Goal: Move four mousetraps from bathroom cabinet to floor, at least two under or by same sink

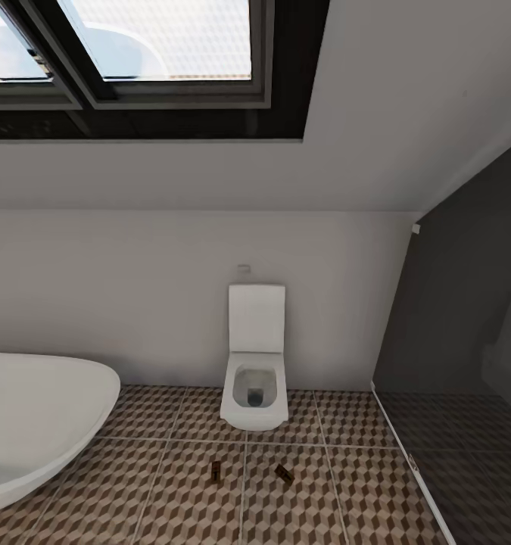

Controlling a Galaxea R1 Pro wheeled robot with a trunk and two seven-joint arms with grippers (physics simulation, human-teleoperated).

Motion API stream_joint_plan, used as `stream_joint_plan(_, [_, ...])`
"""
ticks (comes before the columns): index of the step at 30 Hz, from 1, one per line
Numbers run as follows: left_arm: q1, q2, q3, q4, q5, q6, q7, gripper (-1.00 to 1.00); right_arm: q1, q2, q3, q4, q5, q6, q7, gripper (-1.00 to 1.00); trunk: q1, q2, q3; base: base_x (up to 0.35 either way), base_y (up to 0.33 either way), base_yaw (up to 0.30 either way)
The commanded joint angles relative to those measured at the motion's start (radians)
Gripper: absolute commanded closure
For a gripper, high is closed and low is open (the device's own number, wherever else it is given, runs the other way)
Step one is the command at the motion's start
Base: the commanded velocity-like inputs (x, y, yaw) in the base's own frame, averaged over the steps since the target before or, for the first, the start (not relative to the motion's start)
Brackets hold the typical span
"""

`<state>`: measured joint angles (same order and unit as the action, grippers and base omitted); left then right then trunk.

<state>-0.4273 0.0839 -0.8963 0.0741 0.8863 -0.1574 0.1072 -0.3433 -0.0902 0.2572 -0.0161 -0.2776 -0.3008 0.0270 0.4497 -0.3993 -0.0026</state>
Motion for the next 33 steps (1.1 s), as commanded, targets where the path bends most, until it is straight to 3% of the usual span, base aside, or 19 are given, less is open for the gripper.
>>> stream_joint_plan(1, [0.001,-0.003,-0.006,0.001,0.003,-0.003,0.001,-1.0,0.0,0.0,0.008,0.001,-0.011,-0.003,0.004,-1.0,0.0,-0.001,0.0,0.0,0.0,0.0])
stream_joint_plan(4, [0.002,-0.019,-0.006,0.0,0.004,-0.005,0.002,-1.0,0.0,0.002,0.008,0.001,-0.011,-0.003,0.008,-1.0,0.0,-0.001,0.0,0.0,0.0,0.0])
stream_joint_plan(11, [0.004,-0.028,-0.005,0.0,0.005,-0.007,0.002,-1.0,0.0,0.003,0.008,0.001,-0.011,-0.001,0.008,-1.0,0.0,-0.001,0.0,0.0,0.0,0.0])
stream_joint_plan(33, [0.003,-0.029,-0.004,0.0,0.005,-0.007,0.002,-1.0,0.0,0.0,0.007,0.001,-0.011,-0.001,0.006,-1.0,0.0,-0.001,0.0,0.0,0.0,0.0])
